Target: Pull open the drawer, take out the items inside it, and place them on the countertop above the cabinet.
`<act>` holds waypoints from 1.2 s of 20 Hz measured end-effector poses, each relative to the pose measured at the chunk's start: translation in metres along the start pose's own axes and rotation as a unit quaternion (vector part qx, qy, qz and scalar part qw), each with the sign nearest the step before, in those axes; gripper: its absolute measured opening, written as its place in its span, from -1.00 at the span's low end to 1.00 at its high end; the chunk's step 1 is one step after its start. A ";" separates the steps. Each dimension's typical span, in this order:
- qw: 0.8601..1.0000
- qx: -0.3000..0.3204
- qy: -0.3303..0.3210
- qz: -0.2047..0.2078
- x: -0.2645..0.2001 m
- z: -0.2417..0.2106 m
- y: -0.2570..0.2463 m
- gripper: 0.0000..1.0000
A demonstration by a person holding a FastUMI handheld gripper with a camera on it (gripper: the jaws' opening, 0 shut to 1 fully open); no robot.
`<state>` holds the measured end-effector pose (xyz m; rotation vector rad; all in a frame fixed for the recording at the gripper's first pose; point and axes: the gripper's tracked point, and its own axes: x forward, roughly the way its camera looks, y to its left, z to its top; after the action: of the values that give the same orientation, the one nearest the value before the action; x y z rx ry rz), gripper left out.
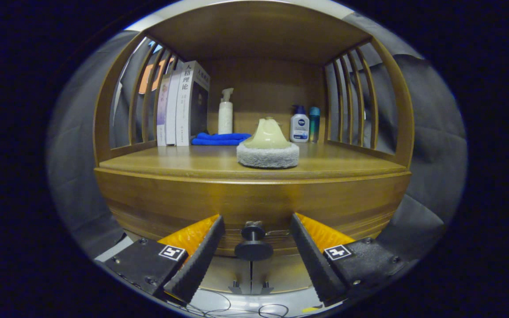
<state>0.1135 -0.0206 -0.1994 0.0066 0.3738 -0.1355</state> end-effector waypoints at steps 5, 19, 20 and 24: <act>0.999 -0.026 -0.037 0.024 -0.028 0.029 0.004 0.99; 0.990 0.010 -0.125 0.068 -0.186 0.105 -0.012 0.98; 0.989 0.014 -0.126 0.071 -0.191 0.109 -0.014 0.98; 0.988 0.027 -0.135 0.076 -0.215 0.113 -0.019 0.98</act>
<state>-0.0461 -0.0150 -0.0155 0.0689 0.0983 0.0060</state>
